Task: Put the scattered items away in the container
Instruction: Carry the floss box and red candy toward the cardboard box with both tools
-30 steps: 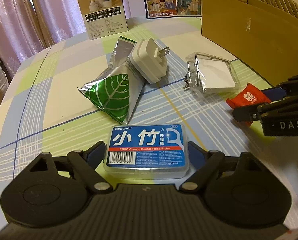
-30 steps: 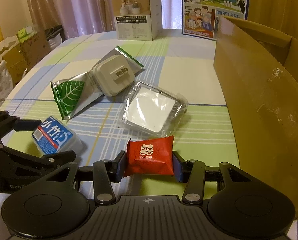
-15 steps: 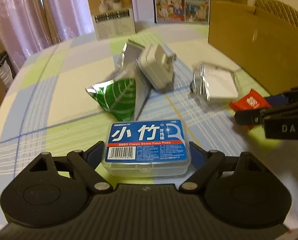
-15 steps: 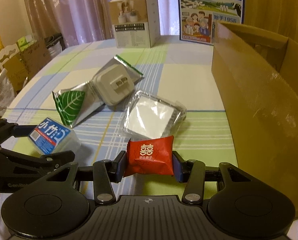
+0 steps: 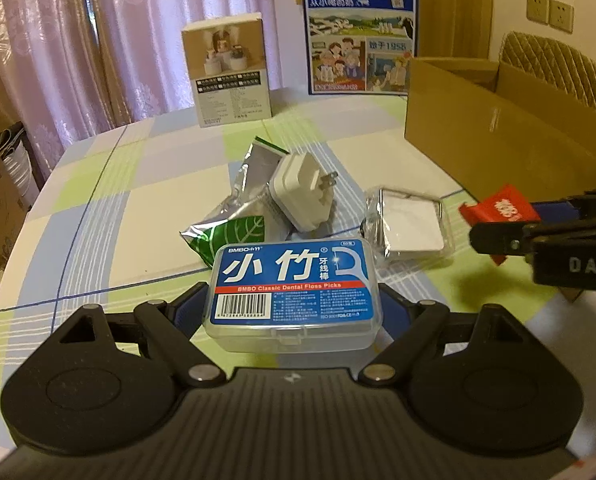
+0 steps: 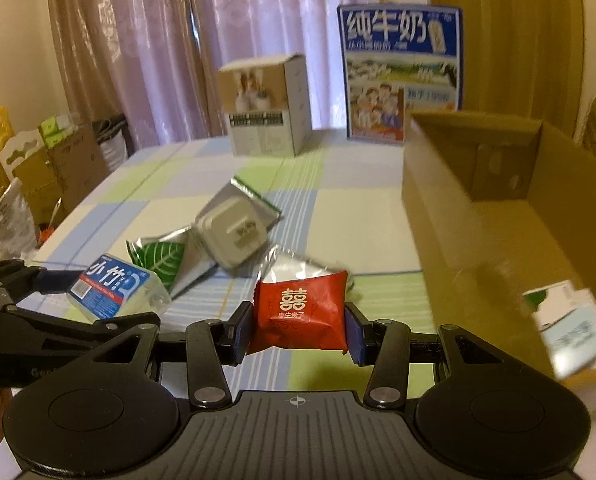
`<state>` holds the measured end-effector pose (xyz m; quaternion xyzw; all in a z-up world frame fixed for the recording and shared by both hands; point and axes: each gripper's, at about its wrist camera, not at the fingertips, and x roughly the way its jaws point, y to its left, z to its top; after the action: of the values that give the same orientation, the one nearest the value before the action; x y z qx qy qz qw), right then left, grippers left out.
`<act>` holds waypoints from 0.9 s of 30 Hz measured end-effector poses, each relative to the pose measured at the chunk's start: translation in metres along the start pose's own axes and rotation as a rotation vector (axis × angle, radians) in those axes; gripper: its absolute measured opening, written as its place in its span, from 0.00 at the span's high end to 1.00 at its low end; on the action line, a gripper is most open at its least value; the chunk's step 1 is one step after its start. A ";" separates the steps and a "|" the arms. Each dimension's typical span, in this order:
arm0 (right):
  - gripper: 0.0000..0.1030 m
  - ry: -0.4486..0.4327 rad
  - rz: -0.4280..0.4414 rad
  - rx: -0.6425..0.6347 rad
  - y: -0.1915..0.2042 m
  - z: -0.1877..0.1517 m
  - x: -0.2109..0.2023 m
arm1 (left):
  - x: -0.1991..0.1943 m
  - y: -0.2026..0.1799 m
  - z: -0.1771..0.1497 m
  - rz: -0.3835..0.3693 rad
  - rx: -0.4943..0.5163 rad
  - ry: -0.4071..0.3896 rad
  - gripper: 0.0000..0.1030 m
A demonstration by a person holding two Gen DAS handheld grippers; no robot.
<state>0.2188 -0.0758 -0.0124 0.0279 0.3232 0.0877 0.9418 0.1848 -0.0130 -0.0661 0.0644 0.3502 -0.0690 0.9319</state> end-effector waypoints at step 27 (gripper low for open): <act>0.57 -0.138 -0.119 0.094 -0.073 0.033 -0.139 | -0.100 -0.112 0.053 -0.122 0.026 -0.054 0.18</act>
<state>0.1421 -0.1731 0.0897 0.0590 0.2623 0.0142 0.9631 0.1253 -0.1232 0.0316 0.0530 0.3270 -0.1317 0.9343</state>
